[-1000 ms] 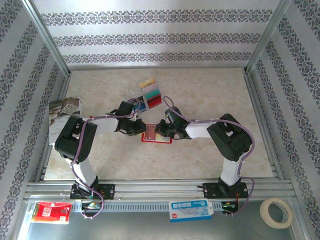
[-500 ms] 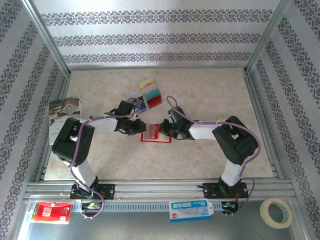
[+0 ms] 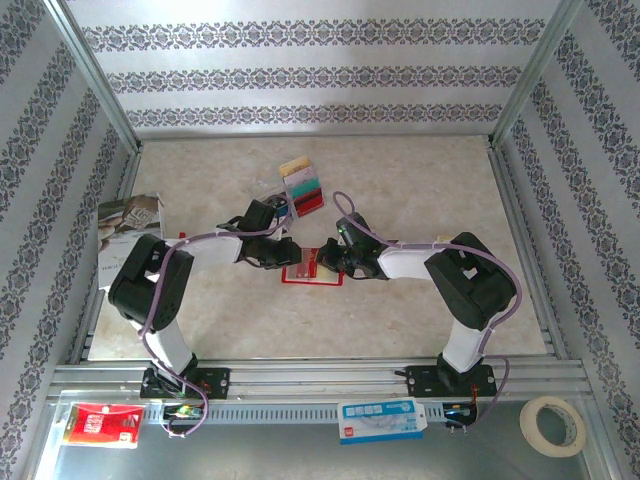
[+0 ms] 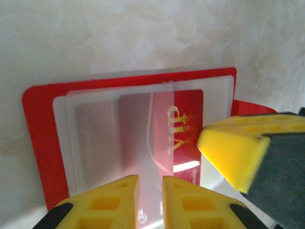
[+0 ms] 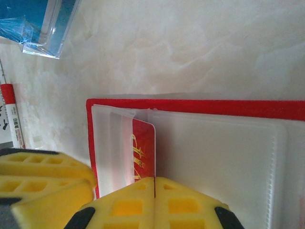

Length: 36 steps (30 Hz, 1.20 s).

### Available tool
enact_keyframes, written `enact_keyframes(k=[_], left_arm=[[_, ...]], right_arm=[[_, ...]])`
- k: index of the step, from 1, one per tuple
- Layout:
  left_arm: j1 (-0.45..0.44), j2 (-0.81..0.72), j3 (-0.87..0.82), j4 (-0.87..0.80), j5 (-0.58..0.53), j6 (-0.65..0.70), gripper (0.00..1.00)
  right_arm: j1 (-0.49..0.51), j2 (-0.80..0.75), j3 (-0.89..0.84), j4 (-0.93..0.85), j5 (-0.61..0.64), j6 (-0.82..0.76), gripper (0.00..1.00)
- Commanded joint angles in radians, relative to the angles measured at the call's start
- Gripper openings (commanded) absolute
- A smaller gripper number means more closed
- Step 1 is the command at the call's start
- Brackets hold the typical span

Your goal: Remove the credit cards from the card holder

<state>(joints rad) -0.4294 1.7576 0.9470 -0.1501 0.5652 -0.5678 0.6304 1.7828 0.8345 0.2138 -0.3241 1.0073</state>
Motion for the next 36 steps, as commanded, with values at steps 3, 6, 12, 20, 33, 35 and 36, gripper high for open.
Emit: enact_keyframes(k=[3,6,12,20,33,35,36], left_arm=[[-0.006,0.062,0.044,-0.029,-0.044,0.018,0.18],[-0.007,0.080,0.029,-0.014,-0.048,0.008,0.18],[-0.007,0.078,-0.004,0.030,-0.039,-0.017,0.18],[-0.007,0.081,-0.001,0.025,-0.037,-0.017,0.18],[-0.007,0.035,0.007,0.033,-0.041,-0.019,0.30],[-0.009,-0.023,-0.018,0.080,-0.033,-0.009,0.38],[-0.008,-0.053,-0.025,0.089,-0.042,-0.003,0.41]], right_arm=[[-0.012,0.008,-0.024,0.071,-0.058,0.004,0.04],[-0.029,0.018,-0.056,0.206,-0.133,0.051,0.07],[-0.020,0.029,-0.046,0.227,-0.157,0.049,0.14],[-0.013,0.051,-0.038,0.218,-0.153,0.043,0.14],[-0.021,0.013,-0.046,0.171,-0.109,0.013,0.04],[-0.024,-0.035,-0.048,0.110,-0.081,-0.018,0.03],[-0.025,-0.061,-0.048,0.081,-0.063,-0.034,0.02]])
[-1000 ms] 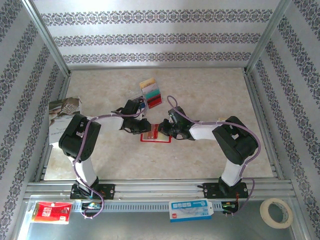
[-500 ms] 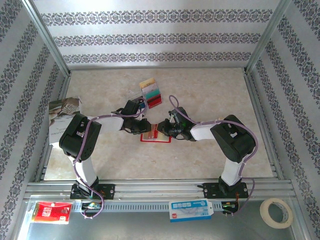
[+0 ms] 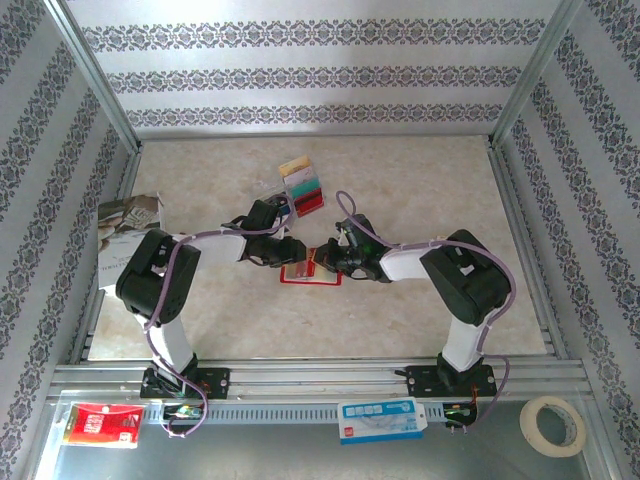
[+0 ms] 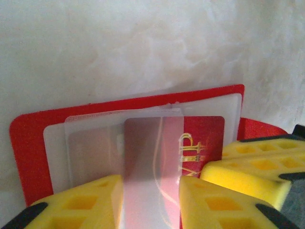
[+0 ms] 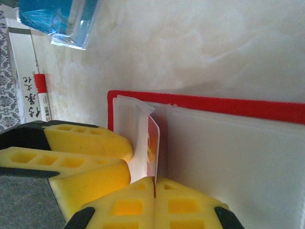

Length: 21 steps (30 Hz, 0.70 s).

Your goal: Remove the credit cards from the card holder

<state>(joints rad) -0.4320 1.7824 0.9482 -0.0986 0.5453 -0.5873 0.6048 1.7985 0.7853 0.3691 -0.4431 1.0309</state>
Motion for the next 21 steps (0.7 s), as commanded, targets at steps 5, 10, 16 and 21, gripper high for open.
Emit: enact_keyframes(k=[5,10,16,21], left_arm=[[-0.004,-0.153,-0.011,0.011,-0.067,0.028,0.50],[0.003,-0.235,-0.052,0.103,-0.062,-0.028,0.56],[0.019,-0.332,-0.108,0.243,-0.007,-0.133,0.65],[0.026,-0.396,-0.160,0.425,0.002,-0.401,0.70]], right_arm=[[-0.013,-0.191,-0.023,-0.119,0.104,-0.105,0.00],[-0.030,-0.300,-0.054,-0.124,0.142,-0.138,0.00],[-0.050,-0.420,-0.090,-0.083,0.147,-0.170,0.00],[-0.070,-0.490,-0.123,0.058,0.141,-0.134,0.00]])
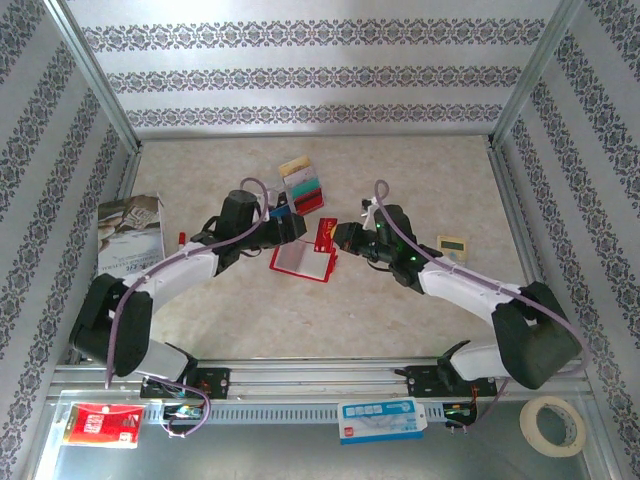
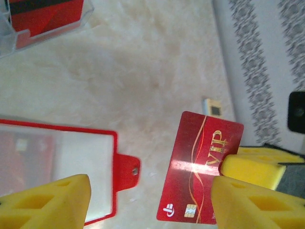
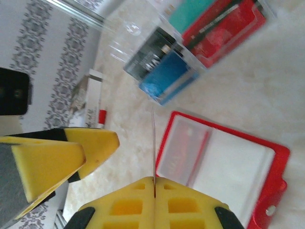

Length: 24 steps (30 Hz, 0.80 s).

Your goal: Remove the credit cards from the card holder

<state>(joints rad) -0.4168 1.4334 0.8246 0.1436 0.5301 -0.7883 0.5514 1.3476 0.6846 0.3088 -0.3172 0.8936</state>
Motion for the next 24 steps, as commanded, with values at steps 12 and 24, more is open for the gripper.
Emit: enact_keyframes(k=[12,24], left_arm=[[-0.014,-0.014,-0.031,0.495,0.123,-0.385,0.70],[-0.025,0.028,-0.012,0.580,0.175,-0.409,0.47]], right_arm=[[-0.053,-0.017,-0.001,0.460,-0.067,0.220,0.00],[-0.056,0.011,-0.003,0.533,-0.102,0.291,0.00]])
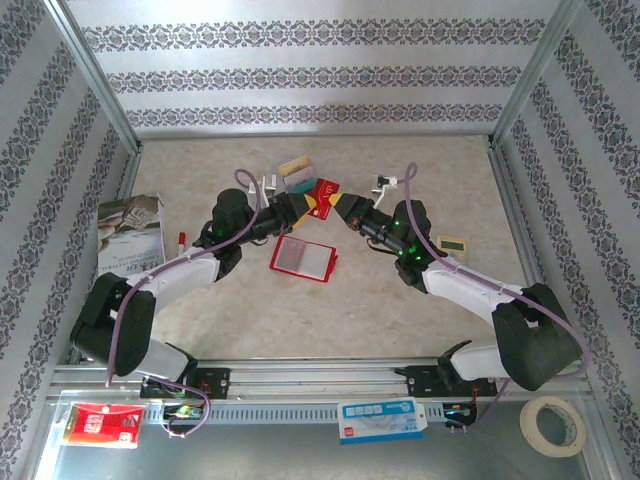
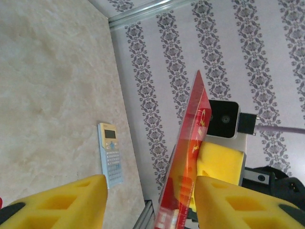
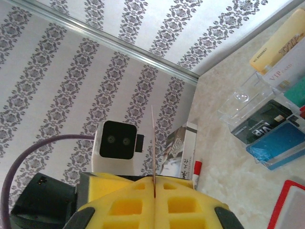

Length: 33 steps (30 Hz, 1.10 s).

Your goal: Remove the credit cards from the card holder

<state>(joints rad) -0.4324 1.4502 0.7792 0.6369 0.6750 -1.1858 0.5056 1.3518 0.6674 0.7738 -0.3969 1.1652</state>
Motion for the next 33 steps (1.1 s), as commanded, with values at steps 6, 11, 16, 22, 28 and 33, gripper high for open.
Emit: enact_keyframes(k=[6,11,16,22,28,33], left_arm=[[-0.010,0.036,0.036,0.109,0.029,-0.026,0.36],[-0.010,0.061,0.025,0.177,0.034,-0.066,0.28],[-0.009,0.061,0.020,0.180,0.038,-0.061,0.16],[0.009,0.071,0.012,0.188,0.035,-0.058,0.00],[0.054,0.059,0.050,-0.018,0.022,0.131,0.00],[0.058,0.079,0.211,-0.358,0.008,0.492,0.03]], right_arm=[[-0.014,0.022,0.012,0.084,-0.028,0.031,0.00],[-0.019,0.025,0.005,0.087,-0.024,0.031,0.00],[-0.028,0.030,-0.007,0.085,-0.019,0.036,0.01],[-0.055,0.014,-0.026,0.003,-0.015,0.013,0.24],[-0.078,-0.050,-0.019,-0.323,0.061,-0.085,0.55],[-0.130,-0.098,-0.030,-0.513,0.122,-0.147,0.76]])
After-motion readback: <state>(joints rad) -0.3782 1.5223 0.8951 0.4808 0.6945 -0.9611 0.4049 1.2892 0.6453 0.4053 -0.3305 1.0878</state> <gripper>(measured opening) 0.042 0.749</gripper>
